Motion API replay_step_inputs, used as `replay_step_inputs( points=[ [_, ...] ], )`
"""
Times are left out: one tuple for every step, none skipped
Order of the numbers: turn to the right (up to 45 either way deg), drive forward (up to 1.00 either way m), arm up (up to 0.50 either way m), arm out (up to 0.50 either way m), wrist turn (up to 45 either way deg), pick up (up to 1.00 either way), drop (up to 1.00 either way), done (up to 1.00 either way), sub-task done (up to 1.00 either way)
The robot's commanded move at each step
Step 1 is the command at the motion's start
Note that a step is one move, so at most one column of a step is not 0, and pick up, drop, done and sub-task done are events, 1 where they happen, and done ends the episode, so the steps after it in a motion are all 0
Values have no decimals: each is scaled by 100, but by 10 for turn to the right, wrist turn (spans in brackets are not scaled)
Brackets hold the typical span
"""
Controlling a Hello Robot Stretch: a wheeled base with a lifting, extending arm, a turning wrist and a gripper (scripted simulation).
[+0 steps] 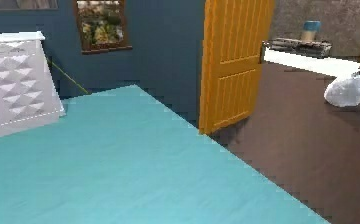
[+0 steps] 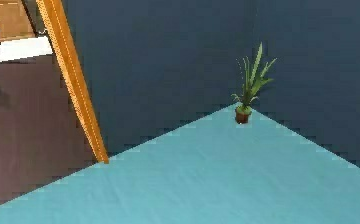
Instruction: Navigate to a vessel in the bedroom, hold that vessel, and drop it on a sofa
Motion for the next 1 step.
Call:
replay_step_inputs(
  points=[
    [-420,0,0,0,0,0,0,0,0]
  ],
)
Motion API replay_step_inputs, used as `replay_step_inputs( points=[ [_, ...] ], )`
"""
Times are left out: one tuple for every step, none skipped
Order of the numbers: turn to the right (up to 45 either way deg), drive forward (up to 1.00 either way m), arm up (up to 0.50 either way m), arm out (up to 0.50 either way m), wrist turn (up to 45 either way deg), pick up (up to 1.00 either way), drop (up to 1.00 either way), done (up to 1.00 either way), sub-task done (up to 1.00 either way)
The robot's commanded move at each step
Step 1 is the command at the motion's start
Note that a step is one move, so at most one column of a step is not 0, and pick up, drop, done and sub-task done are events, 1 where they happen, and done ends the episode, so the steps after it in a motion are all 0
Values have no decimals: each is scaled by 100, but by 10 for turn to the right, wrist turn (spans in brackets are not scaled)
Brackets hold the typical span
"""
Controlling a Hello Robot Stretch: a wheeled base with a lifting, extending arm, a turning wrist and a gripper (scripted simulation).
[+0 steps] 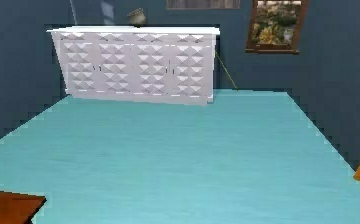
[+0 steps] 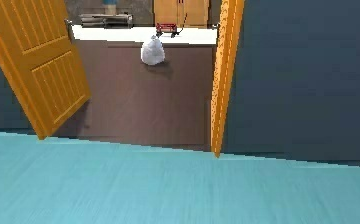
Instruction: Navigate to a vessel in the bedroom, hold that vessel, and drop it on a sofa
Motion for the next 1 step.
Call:
replay_step_inputs(
  points=[
    [0,55,0,0,0,0,0,0,0]
  ],
)
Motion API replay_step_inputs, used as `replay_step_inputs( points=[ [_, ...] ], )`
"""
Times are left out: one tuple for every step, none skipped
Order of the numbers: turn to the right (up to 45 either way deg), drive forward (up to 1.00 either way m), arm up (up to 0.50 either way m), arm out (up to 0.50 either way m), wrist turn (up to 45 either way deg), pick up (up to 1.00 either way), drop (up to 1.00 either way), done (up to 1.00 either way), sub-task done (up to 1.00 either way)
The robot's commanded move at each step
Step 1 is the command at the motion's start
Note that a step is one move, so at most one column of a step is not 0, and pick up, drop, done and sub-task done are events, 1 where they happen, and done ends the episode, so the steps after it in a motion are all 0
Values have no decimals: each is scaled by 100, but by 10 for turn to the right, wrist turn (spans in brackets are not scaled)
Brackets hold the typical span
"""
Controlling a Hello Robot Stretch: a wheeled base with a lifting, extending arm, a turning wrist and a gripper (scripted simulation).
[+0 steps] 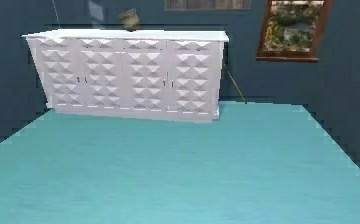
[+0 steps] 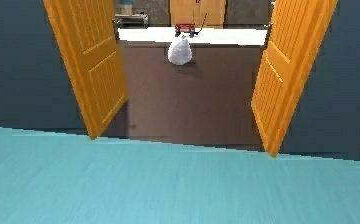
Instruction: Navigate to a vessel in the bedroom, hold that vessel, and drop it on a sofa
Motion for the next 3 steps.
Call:
replay_step_inputs(
  points=[
    [-180,0,0,0,0,0,0,0,0],
    [0,15,0,0,0,0,0,0,0],
    [-450,0,0,0,0,0,0,0,0]
  ],
)
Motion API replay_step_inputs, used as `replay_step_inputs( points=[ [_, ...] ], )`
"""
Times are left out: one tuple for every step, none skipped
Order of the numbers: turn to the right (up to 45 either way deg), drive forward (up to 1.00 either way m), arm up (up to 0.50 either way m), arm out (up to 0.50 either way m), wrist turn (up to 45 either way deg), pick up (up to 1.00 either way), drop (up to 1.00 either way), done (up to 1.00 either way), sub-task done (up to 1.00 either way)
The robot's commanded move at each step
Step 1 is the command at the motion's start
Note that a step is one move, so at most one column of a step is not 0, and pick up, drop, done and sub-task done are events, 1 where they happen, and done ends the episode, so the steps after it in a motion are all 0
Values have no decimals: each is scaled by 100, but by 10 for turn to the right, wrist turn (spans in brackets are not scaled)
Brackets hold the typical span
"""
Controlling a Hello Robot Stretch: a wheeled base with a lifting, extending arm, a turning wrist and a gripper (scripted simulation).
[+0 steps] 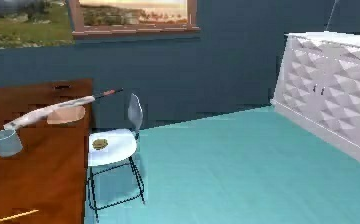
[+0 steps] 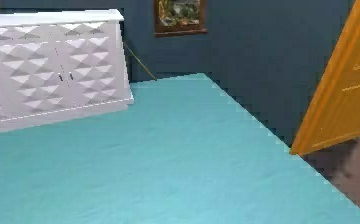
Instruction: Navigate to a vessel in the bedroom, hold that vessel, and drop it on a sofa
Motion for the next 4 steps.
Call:
replay_step_inputs(
  points=[
    [-450,0,0,0,0,0,0,0,0],
    [-450,0,0,0,0,0,0,0,0],
    [-420,0,0,0,0,0,0,0,0],
    [450,0,0,0,0,0,0,0,0]
  ],
)
